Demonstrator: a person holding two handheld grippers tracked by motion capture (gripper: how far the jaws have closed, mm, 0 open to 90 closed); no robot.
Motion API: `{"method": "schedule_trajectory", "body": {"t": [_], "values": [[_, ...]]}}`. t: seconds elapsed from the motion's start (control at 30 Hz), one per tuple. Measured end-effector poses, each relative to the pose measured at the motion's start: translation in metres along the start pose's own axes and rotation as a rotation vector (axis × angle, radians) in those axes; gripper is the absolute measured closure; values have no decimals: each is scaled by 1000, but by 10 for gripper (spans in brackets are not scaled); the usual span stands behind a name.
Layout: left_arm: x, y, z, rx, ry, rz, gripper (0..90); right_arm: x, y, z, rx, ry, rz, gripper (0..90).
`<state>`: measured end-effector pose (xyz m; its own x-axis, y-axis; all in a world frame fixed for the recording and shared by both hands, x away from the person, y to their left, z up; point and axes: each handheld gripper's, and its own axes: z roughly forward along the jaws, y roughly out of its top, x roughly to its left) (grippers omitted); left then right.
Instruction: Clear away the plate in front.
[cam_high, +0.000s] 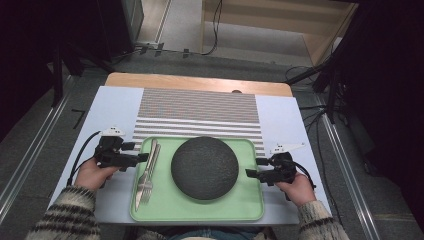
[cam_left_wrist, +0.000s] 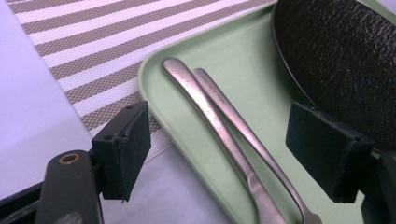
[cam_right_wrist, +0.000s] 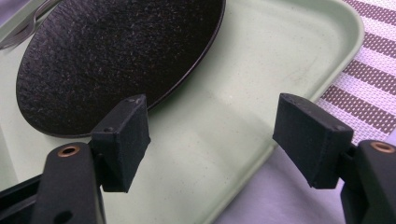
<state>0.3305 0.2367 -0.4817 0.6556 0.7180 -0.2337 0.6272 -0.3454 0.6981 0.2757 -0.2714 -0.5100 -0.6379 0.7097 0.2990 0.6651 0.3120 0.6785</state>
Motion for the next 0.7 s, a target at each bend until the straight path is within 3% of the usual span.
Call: {"method": "schedule_trajectory", "body": {"t": [0.7], "values": [[5,-4,2,7,-4,-11,231,1,-1,2,12,7,-2,251]]}}
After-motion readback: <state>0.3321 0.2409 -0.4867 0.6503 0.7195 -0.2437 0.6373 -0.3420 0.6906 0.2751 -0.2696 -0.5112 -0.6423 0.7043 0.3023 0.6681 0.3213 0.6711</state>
